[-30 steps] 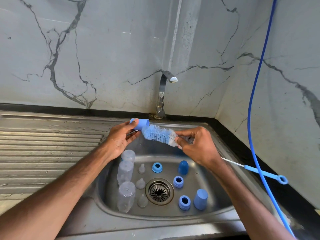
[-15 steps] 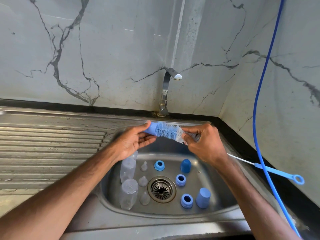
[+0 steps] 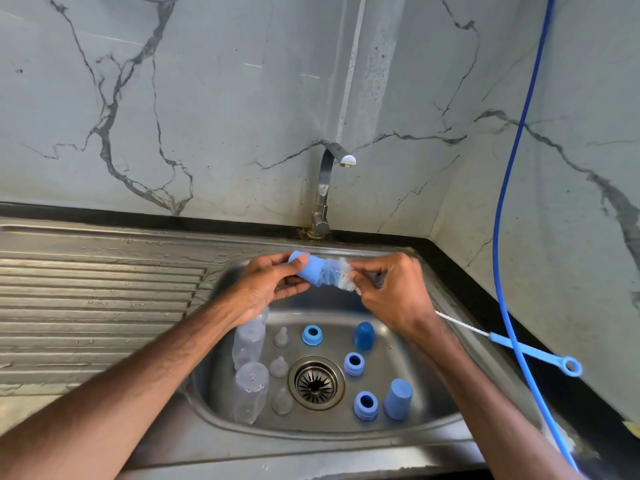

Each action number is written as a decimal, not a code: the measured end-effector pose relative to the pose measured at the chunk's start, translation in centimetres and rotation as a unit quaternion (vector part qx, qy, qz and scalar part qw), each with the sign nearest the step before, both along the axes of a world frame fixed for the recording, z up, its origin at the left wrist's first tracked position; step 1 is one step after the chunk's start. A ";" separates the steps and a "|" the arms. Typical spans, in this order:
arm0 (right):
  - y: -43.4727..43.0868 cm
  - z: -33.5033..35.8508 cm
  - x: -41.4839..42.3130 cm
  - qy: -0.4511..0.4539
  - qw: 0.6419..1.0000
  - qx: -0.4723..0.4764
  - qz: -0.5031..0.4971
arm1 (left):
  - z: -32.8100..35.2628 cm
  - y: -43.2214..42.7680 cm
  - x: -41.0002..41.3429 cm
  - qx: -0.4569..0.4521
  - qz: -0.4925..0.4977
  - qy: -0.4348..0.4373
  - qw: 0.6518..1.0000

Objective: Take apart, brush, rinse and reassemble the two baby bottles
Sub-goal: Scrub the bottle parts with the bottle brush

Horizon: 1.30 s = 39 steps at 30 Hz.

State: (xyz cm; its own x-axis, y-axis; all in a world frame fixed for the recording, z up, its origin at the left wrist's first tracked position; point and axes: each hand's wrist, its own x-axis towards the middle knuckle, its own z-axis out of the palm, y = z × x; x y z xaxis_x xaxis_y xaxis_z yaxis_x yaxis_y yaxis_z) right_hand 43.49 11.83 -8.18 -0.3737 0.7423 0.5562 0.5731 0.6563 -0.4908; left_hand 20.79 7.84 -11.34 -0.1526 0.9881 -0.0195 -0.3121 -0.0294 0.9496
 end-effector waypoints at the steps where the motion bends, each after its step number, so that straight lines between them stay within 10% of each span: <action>1: 0.5 0.0 0.6 0.012 0.999 -0.017 -0.029 | -0.1 0.0 0.3 -0.004 -0.022 -0.004 1.000; 17: 1.2 -0.3 1.3 -0.014 0.988 -0.154 0.016 | 0.0 0.7 0.5 0.037 -0.020 -0.062 0.997; 33: 0.9 0.3 0.7 -0.010 0.997 -0.076 0.014 | -1.1 0.8 0.3 0.004 -0.001 0.010 1.000; 39: 2.0 -0.5 1.9 0.041 0.969 -0.242 -0.015 | -0.5 0.9 1.1 0.035 0.016 -0.036 0.999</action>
